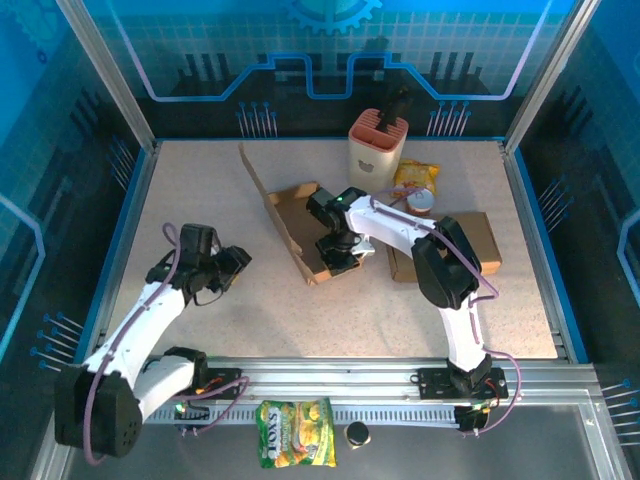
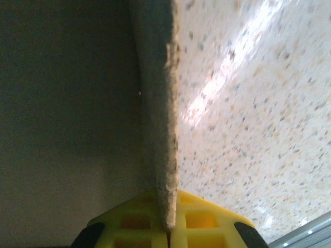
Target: Fold the paper box
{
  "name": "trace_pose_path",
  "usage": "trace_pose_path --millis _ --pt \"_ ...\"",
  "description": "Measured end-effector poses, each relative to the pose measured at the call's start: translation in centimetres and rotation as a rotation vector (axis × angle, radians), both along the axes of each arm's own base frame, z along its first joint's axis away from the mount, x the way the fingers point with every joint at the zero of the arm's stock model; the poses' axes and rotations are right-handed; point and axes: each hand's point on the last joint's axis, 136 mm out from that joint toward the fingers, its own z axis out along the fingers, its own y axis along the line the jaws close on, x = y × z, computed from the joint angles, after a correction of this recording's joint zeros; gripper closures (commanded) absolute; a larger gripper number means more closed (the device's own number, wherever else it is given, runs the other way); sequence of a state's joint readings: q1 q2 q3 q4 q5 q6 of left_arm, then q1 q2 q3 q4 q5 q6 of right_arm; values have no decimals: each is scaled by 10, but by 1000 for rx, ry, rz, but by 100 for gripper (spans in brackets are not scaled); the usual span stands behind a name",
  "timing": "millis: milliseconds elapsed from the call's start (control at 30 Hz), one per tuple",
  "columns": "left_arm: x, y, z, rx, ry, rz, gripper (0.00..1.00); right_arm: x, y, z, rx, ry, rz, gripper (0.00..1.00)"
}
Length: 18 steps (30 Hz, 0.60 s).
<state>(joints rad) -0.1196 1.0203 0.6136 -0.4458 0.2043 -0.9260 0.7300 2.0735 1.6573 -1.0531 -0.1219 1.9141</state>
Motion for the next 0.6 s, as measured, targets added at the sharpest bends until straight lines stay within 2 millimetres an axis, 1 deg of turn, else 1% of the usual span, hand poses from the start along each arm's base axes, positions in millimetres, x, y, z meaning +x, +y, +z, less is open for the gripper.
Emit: trace_pose_path --millis 100,200,233,333,433,500,533,600 --pt "13 -13 -4 -71 -10 -20 52 -8 12 1 28 15 1 81" --pt "26 -22 -4 -122 -30 -39 52 -13 23 -1 60 31 8 74" --pt "29 -24 -5 -129 -31 -45 52 -14 26 -2 68 34 11 73" --pt "35 -27 -8 -137 -21 -52 52 -14 33 -2 99 29 20 64" --pt "44 -27 -1 -136 -36 -55 52 -12 37 -4 118 16 33 58" --pt "51 -27 8 -133 -60 -55 52 -9 37 -3 125 -7 61 51" --pt "54 -26 11 -132 -70 -55 52 -7 36 -1 123 -28 82 48" --pt "60 -26 17 -126 -88 -60 52 1 33 10 118 -89 141 44"
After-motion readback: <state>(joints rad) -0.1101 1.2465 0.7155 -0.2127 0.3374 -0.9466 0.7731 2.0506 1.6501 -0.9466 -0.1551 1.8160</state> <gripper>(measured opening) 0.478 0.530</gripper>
